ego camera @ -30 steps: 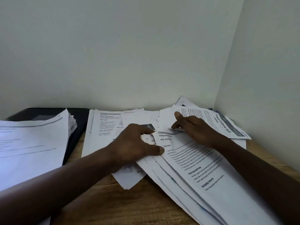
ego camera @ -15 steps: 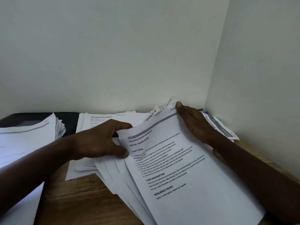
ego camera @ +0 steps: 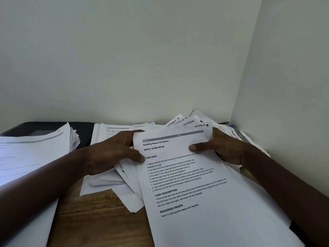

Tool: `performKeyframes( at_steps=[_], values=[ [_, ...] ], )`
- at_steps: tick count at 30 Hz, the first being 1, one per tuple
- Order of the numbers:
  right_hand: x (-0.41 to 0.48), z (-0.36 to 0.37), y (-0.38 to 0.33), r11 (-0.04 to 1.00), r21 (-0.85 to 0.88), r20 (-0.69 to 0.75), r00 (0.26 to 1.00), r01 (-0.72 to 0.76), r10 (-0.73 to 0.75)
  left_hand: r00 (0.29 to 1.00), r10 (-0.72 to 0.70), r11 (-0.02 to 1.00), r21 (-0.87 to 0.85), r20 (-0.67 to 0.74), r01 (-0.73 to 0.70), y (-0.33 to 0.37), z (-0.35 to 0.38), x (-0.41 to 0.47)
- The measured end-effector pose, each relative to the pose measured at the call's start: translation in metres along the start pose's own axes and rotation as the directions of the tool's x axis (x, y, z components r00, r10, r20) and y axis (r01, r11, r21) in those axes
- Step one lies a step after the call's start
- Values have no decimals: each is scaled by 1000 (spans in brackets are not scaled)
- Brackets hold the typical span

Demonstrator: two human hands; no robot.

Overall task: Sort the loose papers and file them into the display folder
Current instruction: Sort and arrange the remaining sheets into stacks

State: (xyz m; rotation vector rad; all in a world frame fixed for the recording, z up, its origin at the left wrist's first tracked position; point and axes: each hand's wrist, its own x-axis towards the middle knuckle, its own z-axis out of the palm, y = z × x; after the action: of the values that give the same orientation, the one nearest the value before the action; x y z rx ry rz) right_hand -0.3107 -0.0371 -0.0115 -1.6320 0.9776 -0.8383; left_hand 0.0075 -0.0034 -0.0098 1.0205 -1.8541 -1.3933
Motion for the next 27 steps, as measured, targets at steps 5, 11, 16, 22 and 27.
performKeyframes(
  at_steps=[5, 11, 16, 22, 27],
  values=[
    [0, 3, -1, 1000, 28, -15, 1000, -7, 8, 1000, -6, 997, 73, 3, 5, 9, -3, -3],
    [-3, 16, -6, 988, -145, 129, 989, -54, 73, 847, 140, 649, 694, -513, 313, -11, -29, 12],
    [-8, 23, -14, 976, -213, 155, 984, -49, 84, 885, -90, 460, 769, -458, 444, -31, -30, 18],
    [-16, 31, -31, 966, -247, 219, 966, -83, 138, 839, 60, 553, 718, -541, 423, -32, -37, 16],
    [-27, 43, -48, 901, -432, 222, 966, -26, 134, 877, 91, 645, 699, -471, 308, -28, -25, 14]
  ],
)
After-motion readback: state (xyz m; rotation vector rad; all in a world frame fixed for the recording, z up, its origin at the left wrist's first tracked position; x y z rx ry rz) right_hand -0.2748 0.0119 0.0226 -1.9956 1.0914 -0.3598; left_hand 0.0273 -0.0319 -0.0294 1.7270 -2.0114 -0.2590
